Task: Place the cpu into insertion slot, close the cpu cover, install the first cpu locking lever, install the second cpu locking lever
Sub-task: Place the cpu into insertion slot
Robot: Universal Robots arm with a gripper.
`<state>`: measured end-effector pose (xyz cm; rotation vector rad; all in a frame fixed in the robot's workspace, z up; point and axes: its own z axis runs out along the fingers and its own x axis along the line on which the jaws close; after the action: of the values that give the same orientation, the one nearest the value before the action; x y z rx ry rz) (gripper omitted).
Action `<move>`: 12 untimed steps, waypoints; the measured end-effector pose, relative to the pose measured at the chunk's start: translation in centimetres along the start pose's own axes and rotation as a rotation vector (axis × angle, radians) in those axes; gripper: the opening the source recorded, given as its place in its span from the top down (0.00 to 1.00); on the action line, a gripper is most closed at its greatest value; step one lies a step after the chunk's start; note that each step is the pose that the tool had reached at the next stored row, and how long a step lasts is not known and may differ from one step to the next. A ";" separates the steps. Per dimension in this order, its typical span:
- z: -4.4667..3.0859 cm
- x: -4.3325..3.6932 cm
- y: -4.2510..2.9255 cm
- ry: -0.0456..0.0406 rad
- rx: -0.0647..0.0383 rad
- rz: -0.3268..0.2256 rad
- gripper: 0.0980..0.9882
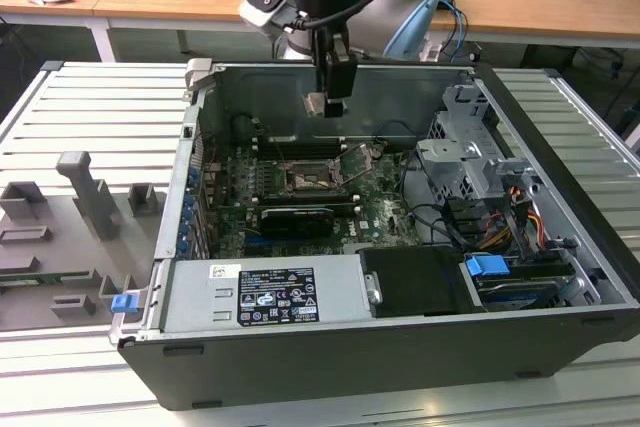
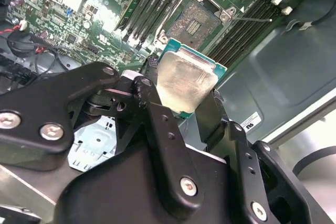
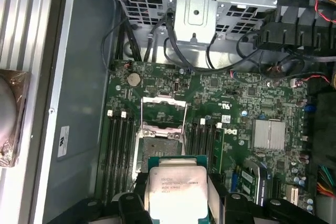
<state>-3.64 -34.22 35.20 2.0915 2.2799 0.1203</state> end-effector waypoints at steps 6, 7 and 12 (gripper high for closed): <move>0.07 0.00 -0.01 -0.0045 -0.001 0.051 0.52; 0.08 0.00 0.00 -0.0051 -0.001 0.058 0.52; 0.13 0.00 -0.01 -0.0090 -0.002 0.104 0.52</move>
<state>-3.64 -34.22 35.07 2.2045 2.1654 0.1164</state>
